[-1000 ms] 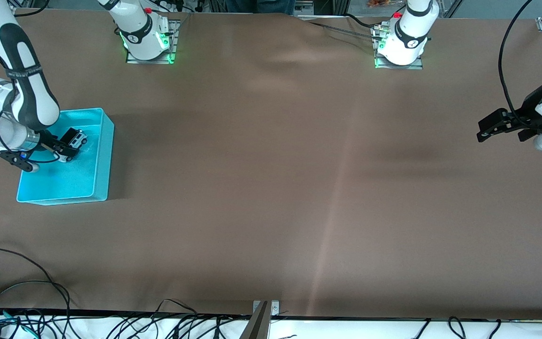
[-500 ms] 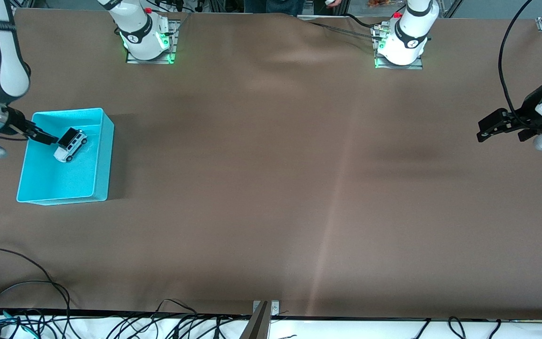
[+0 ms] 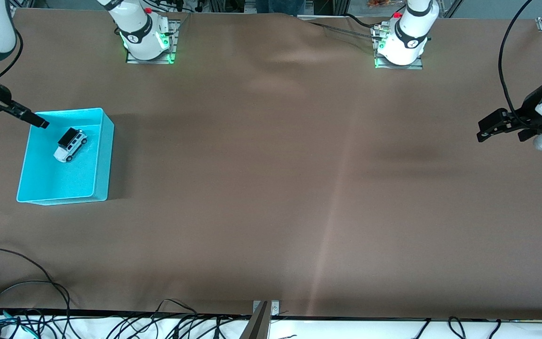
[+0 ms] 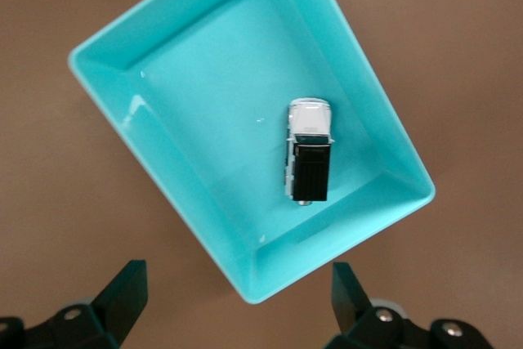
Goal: Wind and store white jeep toy
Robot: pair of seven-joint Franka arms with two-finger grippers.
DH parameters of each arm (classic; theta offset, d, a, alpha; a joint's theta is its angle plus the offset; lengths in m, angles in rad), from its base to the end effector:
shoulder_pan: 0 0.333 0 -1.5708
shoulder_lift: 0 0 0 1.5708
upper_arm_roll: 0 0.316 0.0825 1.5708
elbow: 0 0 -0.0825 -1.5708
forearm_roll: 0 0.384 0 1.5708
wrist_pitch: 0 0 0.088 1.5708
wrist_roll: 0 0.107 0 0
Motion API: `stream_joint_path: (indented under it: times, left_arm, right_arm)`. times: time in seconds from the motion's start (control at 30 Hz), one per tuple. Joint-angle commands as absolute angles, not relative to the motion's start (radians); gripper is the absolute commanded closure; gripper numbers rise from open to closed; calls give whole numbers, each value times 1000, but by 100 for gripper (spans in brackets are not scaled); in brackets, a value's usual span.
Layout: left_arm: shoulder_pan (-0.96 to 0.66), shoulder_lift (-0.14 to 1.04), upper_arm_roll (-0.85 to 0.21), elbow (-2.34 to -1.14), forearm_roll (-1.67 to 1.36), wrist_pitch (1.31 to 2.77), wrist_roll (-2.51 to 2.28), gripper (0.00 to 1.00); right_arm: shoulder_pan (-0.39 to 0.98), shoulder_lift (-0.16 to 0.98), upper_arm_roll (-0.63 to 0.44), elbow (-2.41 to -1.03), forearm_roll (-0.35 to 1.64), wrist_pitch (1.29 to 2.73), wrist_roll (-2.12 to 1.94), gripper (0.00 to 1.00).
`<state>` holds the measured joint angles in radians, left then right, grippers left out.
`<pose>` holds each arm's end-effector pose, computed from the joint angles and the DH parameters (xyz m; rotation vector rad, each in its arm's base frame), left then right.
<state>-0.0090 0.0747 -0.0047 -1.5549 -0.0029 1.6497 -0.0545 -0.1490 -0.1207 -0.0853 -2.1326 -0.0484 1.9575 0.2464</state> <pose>0.5841 -0.0082 0.5965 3.1369 0.0643 0.0313 0.4936 -0.1221 0.4555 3.0241 -0.7086 -0.0847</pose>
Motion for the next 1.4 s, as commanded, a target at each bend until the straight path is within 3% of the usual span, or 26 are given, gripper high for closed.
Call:
stream_joint_path:
  times: [0.0, 0.1, 0.47, 0.93, 1.37]
  left_arm:
    - [-6, 81, -5, -1531, -14, 1629, -58, 0]
    - [-6, 81, -5, -1531, -12, 1629, -58, 0]
    - [-6, 81, -6, -1531, -14, 1629, -58, 0]
    - [-6, 81, -6, -1531, -14, 1629, -58, 0]
    - [-6, 81, -5, -1531, -12, 1629, -58, 0]
  right_arm:
    - [-137, -175, -25, -2117, -49, 1901, 270, 0]
    - [-133, -170, 9, -2059, -31, 1829, 276, 0]
    - [-127, -134, 167, -1935, 83, 1813, 351, 0]
    - [-127, -26, 114, -1652, 81, 1582, 279, 0]
    - [-135, -28, 110, -1647, 31, 1532, -9, 0]
